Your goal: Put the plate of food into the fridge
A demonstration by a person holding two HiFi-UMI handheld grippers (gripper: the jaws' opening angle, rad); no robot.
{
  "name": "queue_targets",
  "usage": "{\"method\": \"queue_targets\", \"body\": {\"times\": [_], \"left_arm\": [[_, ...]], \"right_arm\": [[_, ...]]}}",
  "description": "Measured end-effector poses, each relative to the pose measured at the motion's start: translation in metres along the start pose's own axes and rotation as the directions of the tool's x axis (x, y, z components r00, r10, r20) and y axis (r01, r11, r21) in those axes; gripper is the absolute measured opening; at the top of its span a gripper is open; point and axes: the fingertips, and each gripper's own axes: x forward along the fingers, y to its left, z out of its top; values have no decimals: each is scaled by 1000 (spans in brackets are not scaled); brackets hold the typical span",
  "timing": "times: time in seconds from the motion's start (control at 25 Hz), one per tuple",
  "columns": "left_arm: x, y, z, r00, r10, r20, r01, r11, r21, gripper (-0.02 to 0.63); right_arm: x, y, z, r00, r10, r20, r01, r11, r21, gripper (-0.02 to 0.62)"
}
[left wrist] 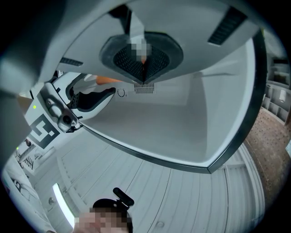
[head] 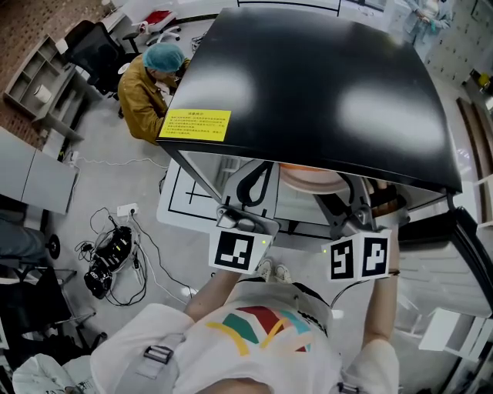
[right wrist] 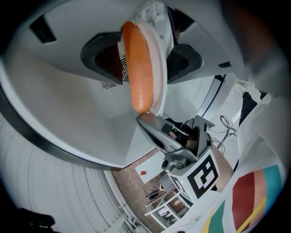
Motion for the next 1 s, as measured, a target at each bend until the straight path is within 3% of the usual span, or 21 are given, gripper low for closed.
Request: {"method": "queue_targets", "body": {"times": [0.16,0.68,1.0], "left_arm": [[1,-1,0,1000,4,-7,-3,1000,6,6],[1,-4,-1,1000,12,-18,-12,1000,7,6],[-26,-41,-7,998,-55,-41,52,996,-69,6]], "right_arm": [[-1,-4,0,1000,13,10,-13,1000,7,279],[-1,-6,-6,997,58,53,-61,996,71,279],[-1,-5,-7,997,50,58,-53,996,66,284]]}}
